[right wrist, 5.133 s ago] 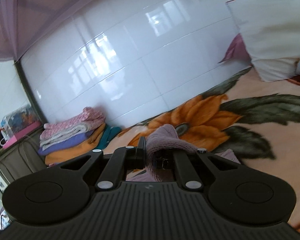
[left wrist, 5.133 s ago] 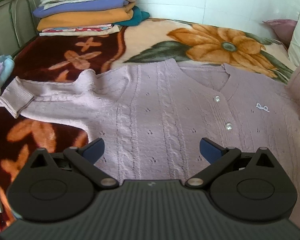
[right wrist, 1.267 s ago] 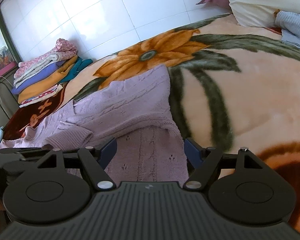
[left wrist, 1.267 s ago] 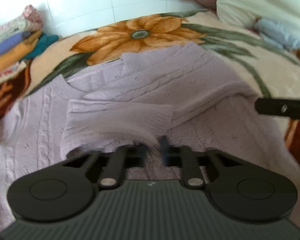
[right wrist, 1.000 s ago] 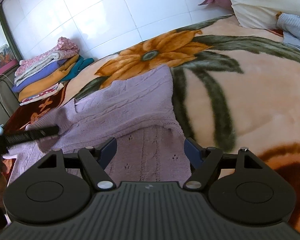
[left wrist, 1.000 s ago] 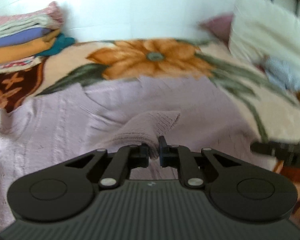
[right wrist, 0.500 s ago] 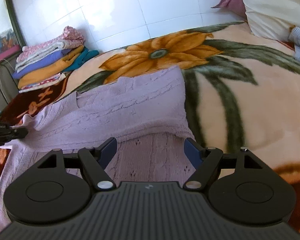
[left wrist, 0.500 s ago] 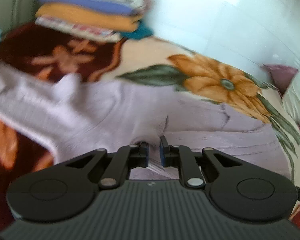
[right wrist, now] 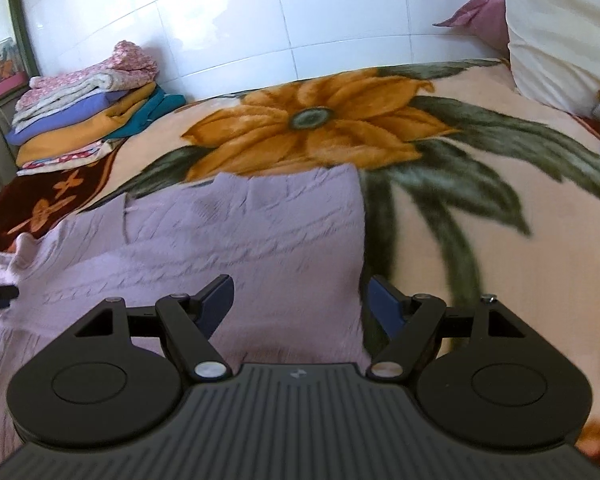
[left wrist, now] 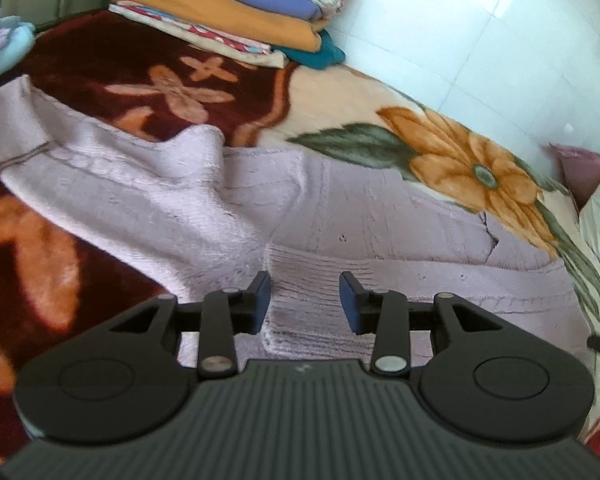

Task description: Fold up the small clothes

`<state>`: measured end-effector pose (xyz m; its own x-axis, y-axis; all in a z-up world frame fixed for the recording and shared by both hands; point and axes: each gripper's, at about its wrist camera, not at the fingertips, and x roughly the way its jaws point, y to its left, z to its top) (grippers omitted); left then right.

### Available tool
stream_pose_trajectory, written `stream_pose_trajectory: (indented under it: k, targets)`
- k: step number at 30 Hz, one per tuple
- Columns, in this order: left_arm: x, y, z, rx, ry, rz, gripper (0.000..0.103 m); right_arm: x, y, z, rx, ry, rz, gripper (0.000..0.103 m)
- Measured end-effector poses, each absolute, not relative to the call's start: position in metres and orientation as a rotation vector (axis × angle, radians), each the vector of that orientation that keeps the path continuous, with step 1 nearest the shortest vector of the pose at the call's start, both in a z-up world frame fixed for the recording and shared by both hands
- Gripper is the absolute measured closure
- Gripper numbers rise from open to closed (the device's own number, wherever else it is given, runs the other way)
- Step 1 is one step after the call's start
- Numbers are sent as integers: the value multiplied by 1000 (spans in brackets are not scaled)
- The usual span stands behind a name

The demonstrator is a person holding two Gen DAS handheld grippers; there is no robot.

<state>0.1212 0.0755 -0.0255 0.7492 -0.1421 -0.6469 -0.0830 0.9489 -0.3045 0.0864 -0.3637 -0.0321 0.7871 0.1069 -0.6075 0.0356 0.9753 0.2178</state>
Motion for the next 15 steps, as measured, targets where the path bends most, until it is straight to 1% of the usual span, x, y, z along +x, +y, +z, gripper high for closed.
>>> stream_pose_trajectory:
  k: [5, 11, 15]
  targets:
    - [137, 72, -40, -288, 757, -44, 62, 120, -367, -35, 197, 683, 22, 23]
    - [142, 71, -44, -280, 765, -62, 57, 156, -369, -47, 172, 675, 2, 23]
    - [143, 66, -44, -239, 755, -72, 56, 176, -373, -55, 197, 686, -5, 26]
